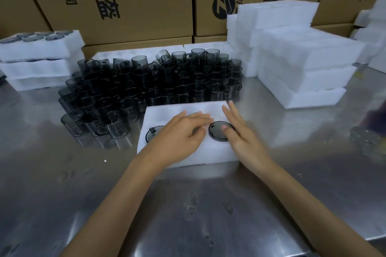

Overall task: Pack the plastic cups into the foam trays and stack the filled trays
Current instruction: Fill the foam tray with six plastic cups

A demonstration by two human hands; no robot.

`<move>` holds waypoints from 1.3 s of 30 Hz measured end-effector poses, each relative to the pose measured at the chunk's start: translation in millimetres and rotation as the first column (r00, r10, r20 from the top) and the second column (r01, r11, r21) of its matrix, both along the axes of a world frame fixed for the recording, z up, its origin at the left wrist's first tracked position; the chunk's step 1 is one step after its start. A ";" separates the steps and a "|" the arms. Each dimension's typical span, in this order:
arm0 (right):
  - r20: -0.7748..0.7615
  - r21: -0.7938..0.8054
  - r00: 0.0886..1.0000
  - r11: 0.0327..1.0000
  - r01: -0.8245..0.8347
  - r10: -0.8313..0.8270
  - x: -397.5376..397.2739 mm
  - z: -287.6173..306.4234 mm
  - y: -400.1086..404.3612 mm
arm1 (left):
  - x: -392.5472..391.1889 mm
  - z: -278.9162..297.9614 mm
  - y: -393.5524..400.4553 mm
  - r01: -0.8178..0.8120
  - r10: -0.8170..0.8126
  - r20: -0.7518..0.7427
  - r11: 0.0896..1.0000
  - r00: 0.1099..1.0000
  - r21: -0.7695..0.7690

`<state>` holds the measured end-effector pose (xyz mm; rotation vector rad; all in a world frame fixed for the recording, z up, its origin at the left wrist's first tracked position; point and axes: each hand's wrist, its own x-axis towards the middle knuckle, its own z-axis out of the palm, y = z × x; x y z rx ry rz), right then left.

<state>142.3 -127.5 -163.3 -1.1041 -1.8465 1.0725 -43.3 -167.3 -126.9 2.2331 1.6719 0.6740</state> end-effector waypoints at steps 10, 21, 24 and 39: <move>-0.527 -0.497 0.824 0.862 -0.100 -0.208 0.3 13.3 23.4 | -45.4 32.4 80.4 -0.351 0.353 0.053 0.935 0.934 -0.055; -0.553 -0.490 0.803 0.866 -0.100 -0.220 1.1 5.4 36.7 | -31.7 34.1 113.1 -0.565 0.560 -0.069 0.819 0.825 -0.100; -0.556 -0.484 0.806 0.867 -0.115 -0.203 2.3 4.2 36.1 | -34.2 37.8 109.3 -0.584 0.585 -0.001 0.809 0.811 -0.059; -0.473 0.078 0.878 0.989 0.124 -0.073 -7.5 17.6 32.8 | -12.1 68.5 72.0 -0.248 0.145 0.328 0.922 0.934 0.297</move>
